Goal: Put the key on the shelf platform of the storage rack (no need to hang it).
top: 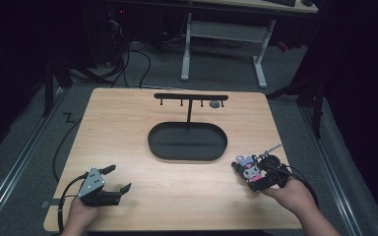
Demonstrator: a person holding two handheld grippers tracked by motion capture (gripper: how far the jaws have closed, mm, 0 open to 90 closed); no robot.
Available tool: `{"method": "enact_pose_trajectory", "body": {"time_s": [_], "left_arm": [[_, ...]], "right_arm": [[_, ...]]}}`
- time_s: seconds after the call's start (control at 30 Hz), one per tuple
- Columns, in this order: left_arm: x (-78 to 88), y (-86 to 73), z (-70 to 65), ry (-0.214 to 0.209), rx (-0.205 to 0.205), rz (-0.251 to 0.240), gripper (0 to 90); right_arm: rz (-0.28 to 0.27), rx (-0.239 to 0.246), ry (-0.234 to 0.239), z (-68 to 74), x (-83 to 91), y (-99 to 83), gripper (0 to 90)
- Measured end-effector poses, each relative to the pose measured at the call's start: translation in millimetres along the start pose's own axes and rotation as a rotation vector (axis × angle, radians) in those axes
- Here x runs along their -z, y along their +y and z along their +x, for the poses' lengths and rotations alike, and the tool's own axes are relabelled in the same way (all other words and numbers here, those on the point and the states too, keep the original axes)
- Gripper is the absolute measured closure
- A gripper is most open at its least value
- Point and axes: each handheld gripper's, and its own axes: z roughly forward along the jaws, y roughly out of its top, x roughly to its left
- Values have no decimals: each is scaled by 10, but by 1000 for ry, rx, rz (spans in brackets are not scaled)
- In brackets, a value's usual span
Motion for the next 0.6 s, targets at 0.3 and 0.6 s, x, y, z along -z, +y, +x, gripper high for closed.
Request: {"method": "enact_pose_trajectory", "body": {"time_s": [0.3,0.6], "left_arm": [[2,-1,1,0,-1,-2,147],[0,-4,5,-4,-1,3,147]], "right_arm": [[22,-16,8,-14,-118,-26,153],[72,-41,11,-35,-328,-29,208]]}}
